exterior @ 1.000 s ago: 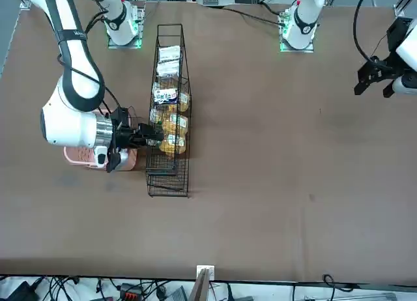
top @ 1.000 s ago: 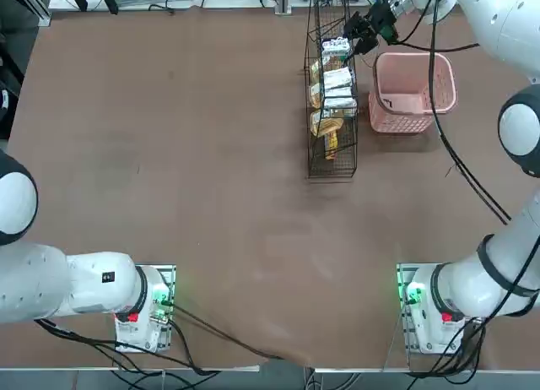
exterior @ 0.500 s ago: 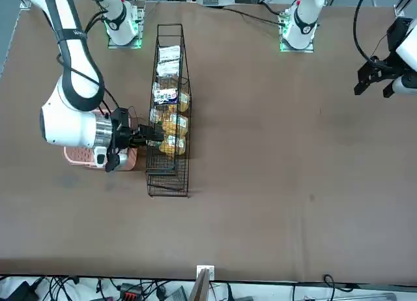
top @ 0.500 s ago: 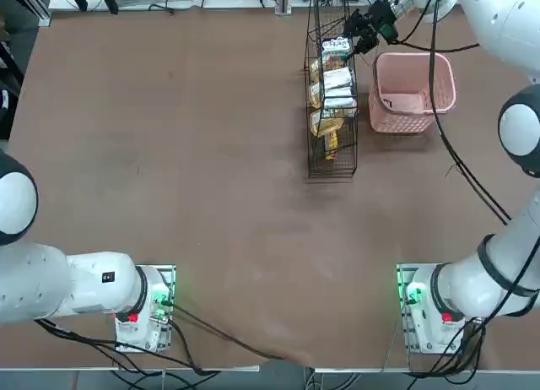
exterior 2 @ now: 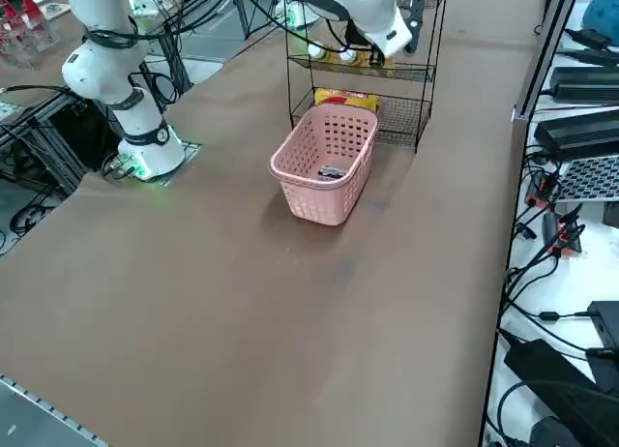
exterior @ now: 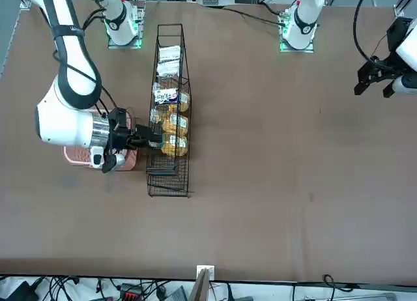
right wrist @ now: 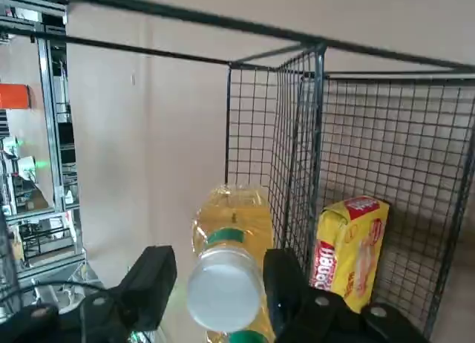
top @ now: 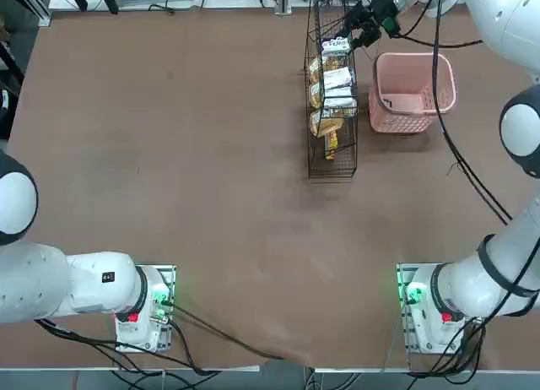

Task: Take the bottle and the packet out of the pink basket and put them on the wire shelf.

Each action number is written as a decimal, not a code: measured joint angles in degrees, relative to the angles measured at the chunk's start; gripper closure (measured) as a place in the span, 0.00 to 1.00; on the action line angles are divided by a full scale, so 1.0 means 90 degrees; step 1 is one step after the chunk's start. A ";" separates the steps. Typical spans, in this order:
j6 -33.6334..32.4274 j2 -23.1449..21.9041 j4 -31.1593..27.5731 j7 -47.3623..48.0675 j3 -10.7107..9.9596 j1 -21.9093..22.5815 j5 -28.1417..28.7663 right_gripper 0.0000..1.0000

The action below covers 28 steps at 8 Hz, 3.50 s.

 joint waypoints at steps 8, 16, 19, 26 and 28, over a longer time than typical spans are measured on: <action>-0.0179 -0.0412 0.0070 -0.0594 -0.0792 -0.0296 -0.0517 0.26; -0.0216 -0.0476 -0.0265 -0.1589 -0.1555 -0.0364 -0.2554 0.00; 0.0066 -0.0627 -0.0806 -0.0437 -0.1573 -0.0361 -0.3602 0.00; 0.1815 -0.1121 -0.2359 0.1960 -0.0783 -0.0299 -0.4366 0.00; 0.2406 -0.1114 -0.2793 0.2086 -0.0720 -0.0301 -0.4368 0.00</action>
